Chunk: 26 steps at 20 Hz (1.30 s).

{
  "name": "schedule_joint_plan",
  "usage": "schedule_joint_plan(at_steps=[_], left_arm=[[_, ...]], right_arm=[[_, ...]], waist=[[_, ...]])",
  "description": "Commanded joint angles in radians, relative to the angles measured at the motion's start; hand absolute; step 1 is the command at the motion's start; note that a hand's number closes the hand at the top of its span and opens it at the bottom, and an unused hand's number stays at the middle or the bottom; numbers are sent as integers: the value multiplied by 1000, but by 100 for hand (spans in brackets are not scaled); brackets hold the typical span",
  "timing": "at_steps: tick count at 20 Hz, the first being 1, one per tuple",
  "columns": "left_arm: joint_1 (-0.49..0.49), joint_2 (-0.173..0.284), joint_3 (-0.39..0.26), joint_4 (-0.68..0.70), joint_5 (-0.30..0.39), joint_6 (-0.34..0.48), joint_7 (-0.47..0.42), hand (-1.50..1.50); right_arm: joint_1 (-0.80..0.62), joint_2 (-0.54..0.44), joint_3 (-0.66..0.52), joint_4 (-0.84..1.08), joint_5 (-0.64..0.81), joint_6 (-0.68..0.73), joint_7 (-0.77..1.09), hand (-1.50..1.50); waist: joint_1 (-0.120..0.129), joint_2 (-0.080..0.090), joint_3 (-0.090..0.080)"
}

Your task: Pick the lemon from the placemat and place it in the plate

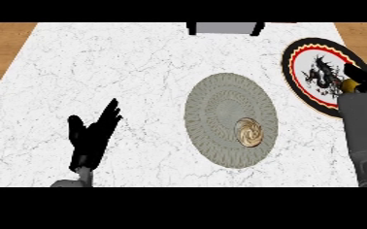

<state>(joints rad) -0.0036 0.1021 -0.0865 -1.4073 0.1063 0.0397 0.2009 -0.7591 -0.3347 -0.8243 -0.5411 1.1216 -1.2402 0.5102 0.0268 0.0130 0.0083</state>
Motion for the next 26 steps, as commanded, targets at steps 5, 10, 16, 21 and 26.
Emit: schedule_joint_plan(at_steps=[5, 10, 16, 21, 26], left_arm=[[9, -12, -2, -12, -13, 26, 22, 0], [50, 7, 3, -48, 4, -7, 15, 0], [44, 34, 46, -29, 26, -35, 11, 0], [52, -4, 12, -71, -14, -1, 33, 0], [-39, 18, 77, 2, 10, -32, 53, 0]], right_arm=[[159, 131, 138, -332, -438, 9, -235, -150], [361, 227, 256, -577, -665, 116, -365, -150], [550, 331, 401, -732, -784, 127, -470, -150], [682, 334, 532, -742, -750, 71, -418, -150], [704, 334, 597, -803, -587, 58, -206, -150]], waist=[[-28, -15, -4], [-32, -17, -5], [-29, -15, -8], [-27, -15, -8], [-29, -14, -9]])
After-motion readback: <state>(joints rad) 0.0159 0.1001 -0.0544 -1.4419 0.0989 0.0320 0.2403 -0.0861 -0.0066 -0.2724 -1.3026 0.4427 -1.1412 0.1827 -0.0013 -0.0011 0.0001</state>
